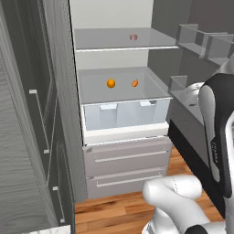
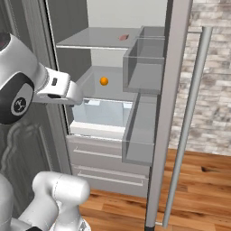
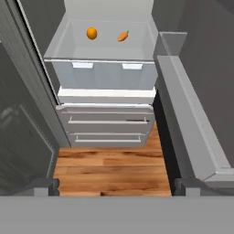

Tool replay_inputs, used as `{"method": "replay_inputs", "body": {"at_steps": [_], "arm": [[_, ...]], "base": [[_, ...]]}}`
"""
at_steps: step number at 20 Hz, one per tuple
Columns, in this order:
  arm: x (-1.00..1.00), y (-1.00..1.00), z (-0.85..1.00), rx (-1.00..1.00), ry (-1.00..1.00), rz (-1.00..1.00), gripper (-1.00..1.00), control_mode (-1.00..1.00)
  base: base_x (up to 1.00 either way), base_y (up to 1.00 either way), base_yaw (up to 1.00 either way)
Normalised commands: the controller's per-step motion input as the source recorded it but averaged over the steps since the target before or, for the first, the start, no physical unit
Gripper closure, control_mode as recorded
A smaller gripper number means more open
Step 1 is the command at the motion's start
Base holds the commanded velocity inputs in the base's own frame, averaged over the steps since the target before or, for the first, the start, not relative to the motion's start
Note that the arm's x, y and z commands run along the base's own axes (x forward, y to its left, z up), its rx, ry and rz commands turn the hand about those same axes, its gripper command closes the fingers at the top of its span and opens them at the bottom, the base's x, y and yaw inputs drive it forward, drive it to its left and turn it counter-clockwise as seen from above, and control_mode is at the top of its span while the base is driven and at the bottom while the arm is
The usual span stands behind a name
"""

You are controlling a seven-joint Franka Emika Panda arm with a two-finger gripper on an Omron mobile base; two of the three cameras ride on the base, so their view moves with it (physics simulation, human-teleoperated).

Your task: Open the fridge, remove the orange, carrot, and steak, and place them on any counter.

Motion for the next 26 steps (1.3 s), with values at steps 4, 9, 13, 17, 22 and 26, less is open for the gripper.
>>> {"method": "replay_inputs", "body": {"at_steps": [4, 9, 13, 17, 22, 26], "arm": [[0.03, 0.26, 0.00, 0.00, 0.00, 0.01, -1.00, -1.00], [0.02, 0.14, 0.00, 0.00, 0.01, 0.00, -1.00, -1.00], [0.00, 0.00, 0.00, 0.00, 0.01, 0.00, -1.00, -1.00], [0.00, 0.00, 0.00, 0.00, 0.00, 0.00, -1.00, -1.00], [0.00, 0.00, 0.00, 0.00, 0.00, 0.00, -1.00, -1.00], [0.05, 0.00, 0.00, 0.00, 0.00, 0.00, -1.00, -1.00]], "base": [[0.00, 0.00, 0.00], [0.00, 0.00, 0.00], [0.00, 0.00, 0.00], [0.00, 0.00, 0.00], [0.00, 0.00, 0.00], [0.00, 0.00, 0.00]]}}
